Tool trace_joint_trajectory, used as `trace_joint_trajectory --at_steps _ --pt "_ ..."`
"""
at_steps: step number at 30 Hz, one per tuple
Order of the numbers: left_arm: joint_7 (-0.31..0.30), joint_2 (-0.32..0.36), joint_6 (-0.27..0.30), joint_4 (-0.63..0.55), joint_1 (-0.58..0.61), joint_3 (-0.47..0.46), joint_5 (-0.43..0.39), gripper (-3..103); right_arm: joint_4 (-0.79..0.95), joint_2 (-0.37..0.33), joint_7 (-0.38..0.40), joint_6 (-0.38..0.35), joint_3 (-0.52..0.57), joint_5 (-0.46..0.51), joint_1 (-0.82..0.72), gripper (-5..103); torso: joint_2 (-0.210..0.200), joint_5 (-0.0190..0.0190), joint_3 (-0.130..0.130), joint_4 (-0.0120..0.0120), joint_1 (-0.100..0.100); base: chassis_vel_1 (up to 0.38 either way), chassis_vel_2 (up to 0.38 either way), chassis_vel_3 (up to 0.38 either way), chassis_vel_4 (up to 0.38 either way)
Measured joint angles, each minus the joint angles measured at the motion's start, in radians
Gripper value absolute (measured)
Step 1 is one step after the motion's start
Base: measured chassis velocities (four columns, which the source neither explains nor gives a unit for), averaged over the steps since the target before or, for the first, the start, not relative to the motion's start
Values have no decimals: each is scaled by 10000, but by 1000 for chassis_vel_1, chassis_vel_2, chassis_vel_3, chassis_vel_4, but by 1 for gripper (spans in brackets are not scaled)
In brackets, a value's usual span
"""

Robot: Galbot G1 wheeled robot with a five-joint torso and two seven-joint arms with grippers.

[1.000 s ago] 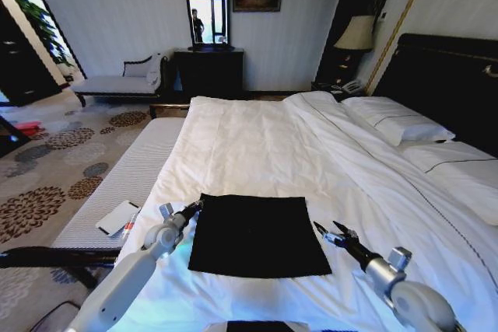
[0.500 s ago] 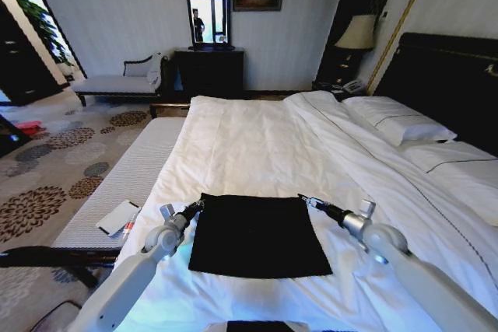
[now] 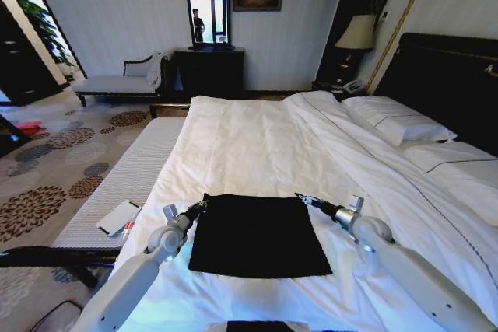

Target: Fold the clothes on the bed.

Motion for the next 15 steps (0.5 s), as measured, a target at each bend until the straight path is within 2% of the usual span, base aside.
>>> trace_joint_trajectory --at_steps 14,15 --pt "-13 32 22 67 -135 -90 -50 2 -105 186 -76 -31 -139 -111 -57 100 0 0 0 0 -1 0 0 0 0" --pt "-13 47 23 67 -135 -91 -53 2 -114 191 -74 -34 -172 -109 -23 103 0 0 0 2 -1 0 0 0 0"
